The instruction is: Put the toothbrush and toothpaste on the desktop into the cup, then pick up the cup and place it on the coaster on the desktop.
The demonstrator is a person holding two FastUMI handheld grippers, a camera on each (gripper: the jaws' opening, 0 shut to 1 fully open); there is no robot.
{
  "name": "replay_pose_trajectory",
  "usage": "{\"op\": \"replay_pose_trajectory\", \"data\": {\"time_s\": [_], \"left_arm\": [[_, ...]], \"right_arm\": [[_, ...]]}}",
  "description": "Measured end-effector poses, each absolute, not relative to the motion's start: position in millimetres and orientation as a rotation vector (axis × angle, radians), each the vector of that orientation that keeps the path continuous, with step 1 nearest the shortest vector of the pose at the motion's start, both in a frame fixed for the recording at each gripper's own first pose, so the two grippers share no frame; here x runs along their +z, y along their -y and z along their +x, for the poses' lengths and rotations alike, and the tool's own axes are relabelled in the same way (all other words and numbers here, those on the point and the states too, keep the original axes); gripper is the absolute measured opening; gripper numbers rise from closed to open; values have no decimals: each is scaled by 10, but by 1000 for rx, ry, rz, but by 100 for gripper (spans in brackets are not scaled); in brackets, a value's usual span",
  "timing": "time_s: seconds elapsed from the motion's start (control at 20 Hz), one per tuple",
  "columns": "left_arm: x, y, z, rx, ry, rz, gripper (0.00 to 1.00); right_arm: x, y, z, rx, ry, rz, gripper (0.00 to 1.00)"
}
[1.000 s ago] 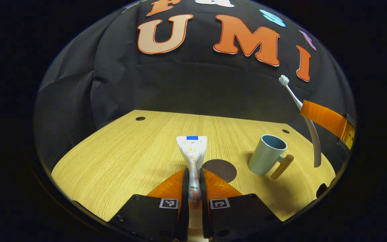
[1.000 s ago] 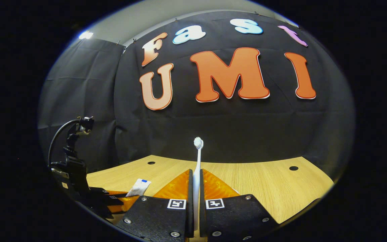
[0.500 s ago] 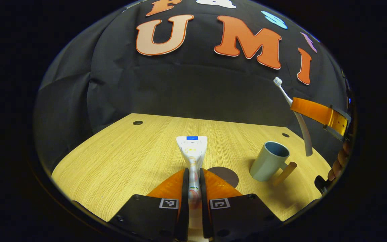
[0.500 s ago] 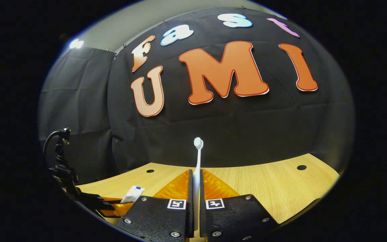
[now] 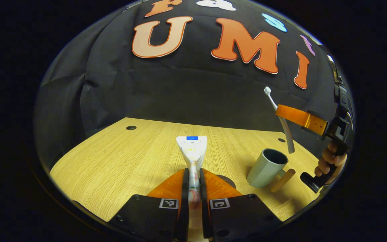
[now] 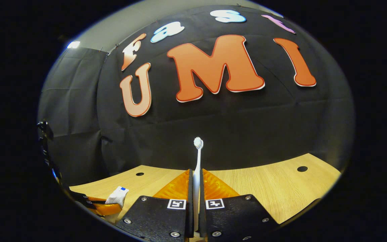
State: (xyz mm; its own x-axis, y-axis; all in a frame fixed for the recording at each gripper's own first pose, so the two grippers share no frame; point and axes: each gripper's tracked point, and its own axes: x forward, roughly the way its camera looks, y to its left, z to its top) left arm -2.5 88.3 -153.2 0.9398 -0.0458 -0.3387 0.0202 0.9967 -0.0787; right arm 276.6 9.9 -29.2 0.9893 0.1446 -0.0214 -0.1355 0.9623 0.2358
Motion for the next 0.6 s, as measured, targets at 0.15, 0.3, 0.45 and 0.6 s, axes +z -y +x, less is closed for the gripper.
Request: {"op": "replay_pose_trajectory", "data": {"time_s": [0.15, 0.3, 0.45, 0.6], "left_arm": [[-1466, -1040, -137, -30, -351, -70, 19], [-1354, -1046, -191, -28, -355, -73, 20], [-1226, -969, -238, -32, -368, -86, 19], [-1040, -1076, -367, -27, -372, -89, 18]], "right_arm": [[-387, -24, 2839, 133, -54, 224, 7], [-478, -44, 2869, 151, -73, 209, 7], [-653, 15, 2940, 127, -107, 178, 7], [-751, 0, 2948, 136, -130, 171, 7]]}}
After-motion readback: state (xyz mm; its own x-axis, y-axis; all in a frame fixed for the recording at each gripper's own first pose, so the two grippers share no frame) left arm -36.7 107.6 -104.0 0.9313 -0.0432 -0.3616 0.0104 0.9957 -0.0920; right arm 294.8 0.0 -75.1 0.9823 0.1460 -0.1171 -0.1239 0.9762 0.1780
